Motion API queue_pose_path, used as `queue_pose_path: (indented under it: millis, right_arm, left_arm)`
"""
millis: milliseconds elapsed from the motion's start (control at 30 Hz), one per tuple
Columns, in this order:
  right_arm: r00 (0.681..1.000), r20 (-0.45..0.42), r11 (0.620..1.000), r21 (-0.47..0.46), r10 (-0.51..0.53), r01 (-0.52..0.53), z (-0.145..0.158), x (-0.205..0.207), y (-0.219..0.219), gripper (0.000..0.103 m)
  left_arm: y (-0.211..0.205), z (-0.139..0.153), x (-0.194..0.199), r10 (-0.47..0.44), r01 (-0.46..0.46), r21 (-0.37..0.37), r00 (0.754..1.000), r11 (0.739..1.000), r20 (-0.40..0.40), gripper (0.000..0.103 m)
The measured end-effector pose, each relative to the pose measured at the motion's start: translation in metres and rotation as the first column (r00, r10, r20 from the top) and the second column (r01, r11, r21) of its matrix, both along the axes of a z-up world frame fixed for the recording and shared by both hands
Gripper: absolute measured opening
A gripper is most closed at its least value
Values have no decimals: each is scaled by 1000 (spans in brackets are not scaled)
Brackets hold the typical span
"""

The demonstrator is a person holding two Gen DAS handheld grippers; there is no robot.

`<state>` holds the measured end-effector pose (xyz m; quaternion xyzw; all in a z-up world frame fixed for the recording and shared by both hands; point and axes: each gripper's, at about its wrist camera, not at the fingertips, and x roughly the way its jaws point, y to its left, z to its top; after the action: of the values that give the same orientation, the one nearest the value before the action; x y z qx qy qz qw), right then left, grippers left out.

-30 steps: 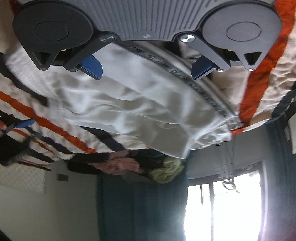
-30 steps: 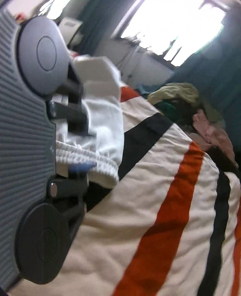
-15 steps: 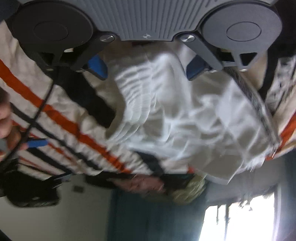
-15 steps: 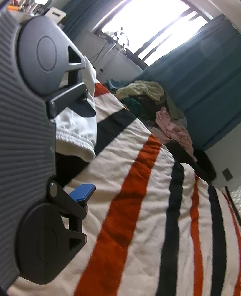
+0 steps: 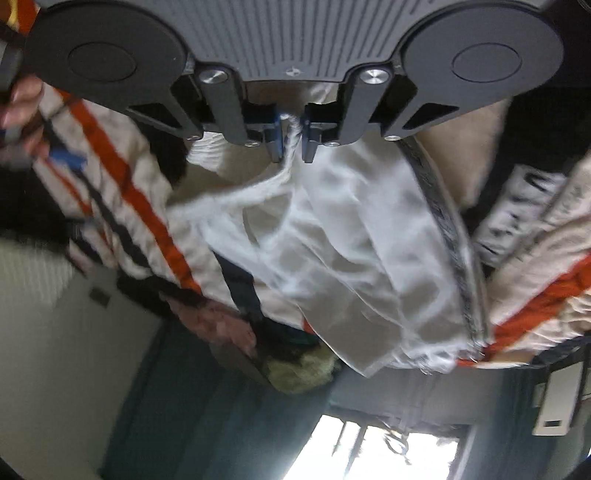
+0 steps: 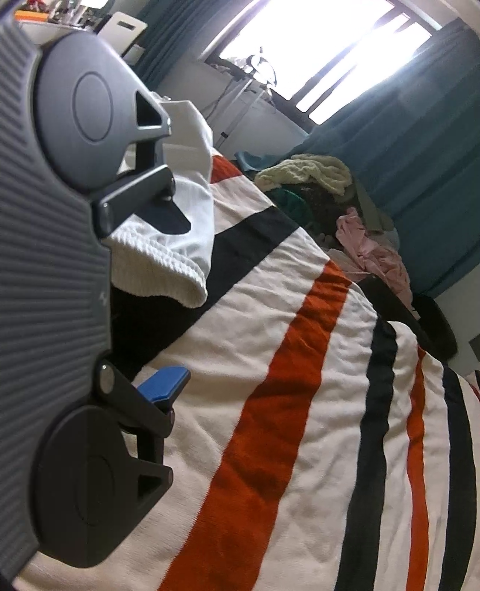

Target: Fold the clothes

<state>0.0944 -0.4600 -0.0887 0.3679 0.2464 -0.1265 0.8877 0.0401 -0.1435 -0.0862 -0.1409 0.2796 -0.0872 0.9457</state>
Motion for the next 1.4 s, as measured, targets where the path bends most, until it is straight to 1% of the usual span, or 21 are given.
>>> queue_pose_path:
  millis: [133, 233, 300, 333, 400, 500, 600, 667, 700, 767, 800, 833, 867, 967, 1000, 1067, 1133, 1200, 1300, 1333, 1400]
  right_arm:
    - [999, -13, 999, -16, 50, -50, -1, 5, 8, 81]
    - [994, -17, 993, -45, 111, -112, 2, 10, 19, 81]
    - [987, -18, 985, -72, 158, -159, 5, 14, 30, 82]
    - [982, -5, 979, -83, 188, -188, 7, 15, 37, 82]
    - [971, 19, 968, -90, 239, -236, 10, 18, 49, 81]
    - [953, 46, 951, -96, 300, -295, 13, 24, 69, 81]
    - [937, 58, 936, -100, 345, -338, 13, 30, 91, 81]
    - [917, 27, 910, -139, 399, -391, 13, 33, 108, 81]
    - [905, 6, 893, -165, 425, -419, 13, 35, 117, 81]
    - [881, -45, 852, -235, 470, -467, 12, 38, 133, 80]
    - [869, -74, 830, -267, 489, -490, 11, 39, 140, 80]
    - [864, -99, 819, -282, 493, -500, 9, 41, 145, 80]
    - [859, -124, 808, -296, 496, -510, 6, 42, 150, 80]
    - [851, -163, 792, -312, 499, -524, -4, 52, 159, 80]
    - [847, -180, 785, -321, 500, -531, -9, 57, 162, 80]
    - [850, -213, 772, -355, 482, -527, -19, 70, 168, 80]
    - [850, -230, 763, -375, 474, -527, -29, 82, 174, 79]
    - [874, -195, 787, -379, 445, -486, -31, 89, 173, 78]
    - [909, -113, 832, -370, 402, -414, -28, 94, 167, 78]
    - [919, -86, 845, -366, 386, -389, -28, 95, 165, 73]
    - [914, -63, 844, -363, 401, -395, -29, 98, 167, 39]
  left_arm:
    - [53, 42, 8, 78, -75, -25, 992, 997, 101, 7]
    - [94, 87, 19, 134, -137, -1, 970, 991, 201, 6]
    - [115, 119, 30, 144, -157, 28, 954, 987, 264, 6]
    - [124, 138, 35, 143, -167, 55, 942, 984, 305, 0]
    - [137, 177, 44, 148, -219, 125, 893, 968, 426, 0]
    - [152, 236, 66, 100, -244, 224, 854, 944, 511, 0]
    - [166, 261, 83, 83, -227, 257, 879, 939, 470, 0]
    - [168, 251, 81, 68, -195, 266, 904, 944, 422, 0]
    - [168, 238, 79, 59, -165, 254, 924, 953, 377, 1]
    - [168, 206, 75, 37, -99, 219, 961, 971, 274, 3]
    - [167, 188, 73, 22, -68, 201, 975, 977, 220, 7]
    - [165, 168, 71, 10, -42, 191, 986, 981, 165, 12]
    - [165, 149, 70, 8, -29, 184, 993, 982, 118, 13]
    - [176, 100, 70, 25, -24, 134, 1000, 991, -3, 17]
    - [180, 88, 70, 32, -29, 105, 999, 994, -32, 22]
    - [194, 68, 67, 53, -50, 41, 996, 998, -73, 29]
    - [207, 60, 62, 66, -67, -9, 995, 998, -77, 37]
    - [220, 55, 55, 76, -79, -41, 995, 996, -70, 46]
    - [224, 41, 56, 59, -65, -71, 994, 995, -91, 46]
    - [224, 36, 56, 47, -55, -85, 994, 995, -98, 46]
    - [221, 31, 54, 12, -21, -108, 996, 994, -87, 48]
